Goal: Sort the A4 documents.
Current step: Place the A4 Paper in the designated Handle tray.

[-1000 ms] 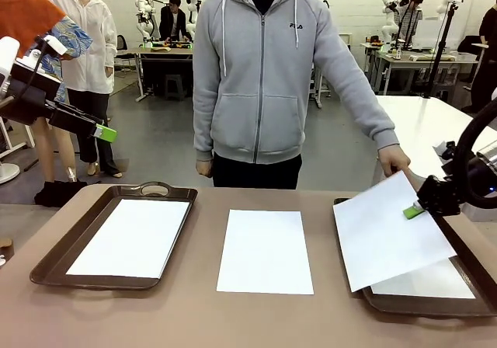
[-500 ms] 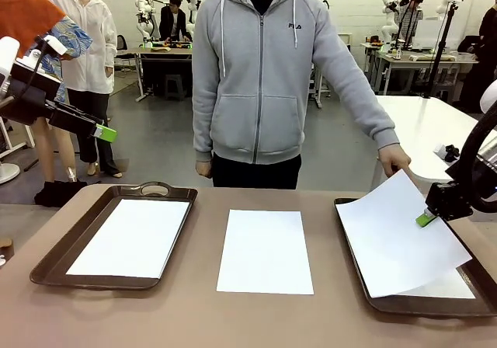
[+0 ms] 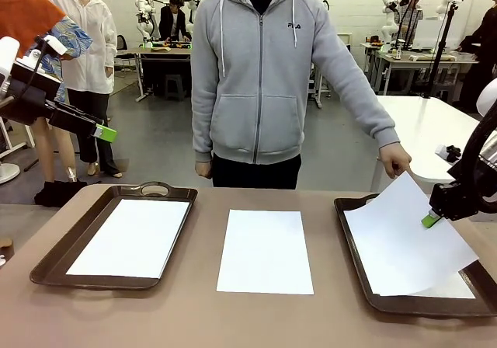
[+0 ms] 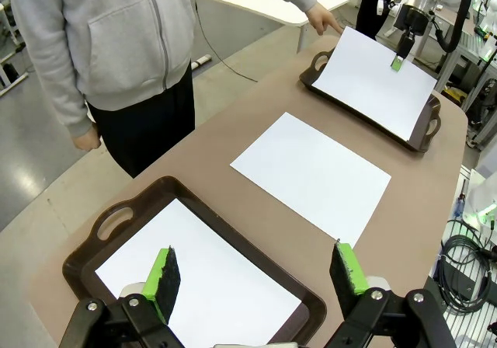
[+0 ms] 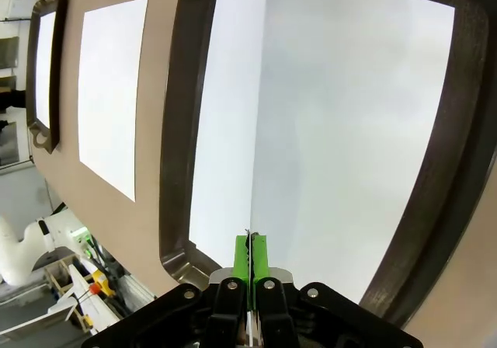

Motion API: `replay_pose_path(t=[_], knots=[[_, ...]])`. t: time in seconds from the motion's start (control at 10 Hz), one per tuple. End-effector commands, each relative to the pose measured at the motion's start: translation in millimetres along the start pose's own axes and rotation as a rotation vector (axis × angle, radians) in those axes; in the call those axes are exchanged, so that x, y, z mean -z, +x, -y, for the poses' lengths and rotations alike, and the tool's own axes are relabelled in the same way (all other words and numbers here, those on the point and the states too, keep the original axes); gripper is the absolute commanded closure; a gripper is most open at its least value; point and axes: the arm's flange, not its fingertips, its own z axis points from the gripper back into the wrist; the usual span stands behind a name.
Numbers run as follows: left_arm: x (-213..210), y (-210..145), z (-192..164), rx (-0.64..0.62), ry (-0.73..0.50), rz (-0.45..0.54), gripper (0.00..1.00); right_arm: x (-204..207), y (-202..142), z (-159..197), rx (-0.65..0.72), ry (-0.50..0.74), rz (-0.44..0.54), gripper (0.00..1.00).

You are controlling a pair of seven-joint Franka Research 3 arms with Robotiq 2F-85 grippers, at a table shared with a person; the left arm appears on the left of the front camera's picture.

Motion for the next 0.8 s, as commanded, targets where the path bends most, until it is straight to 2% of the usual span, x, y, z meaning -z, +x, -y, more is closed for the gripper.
replay_pose_path(t=[0.0,0.7], knots=[[0.0,-0.8,0.1,0.001,-0.008,0.011,0.0,6.6,1.6,1.9,0.019,-0.048,-0.009,0.99],[0.0,-0.8,0.1,0.001,-0.008,0.011,0.0,27.7,5.2,13.0,0.041,-0.118,-0.009,0.99]])
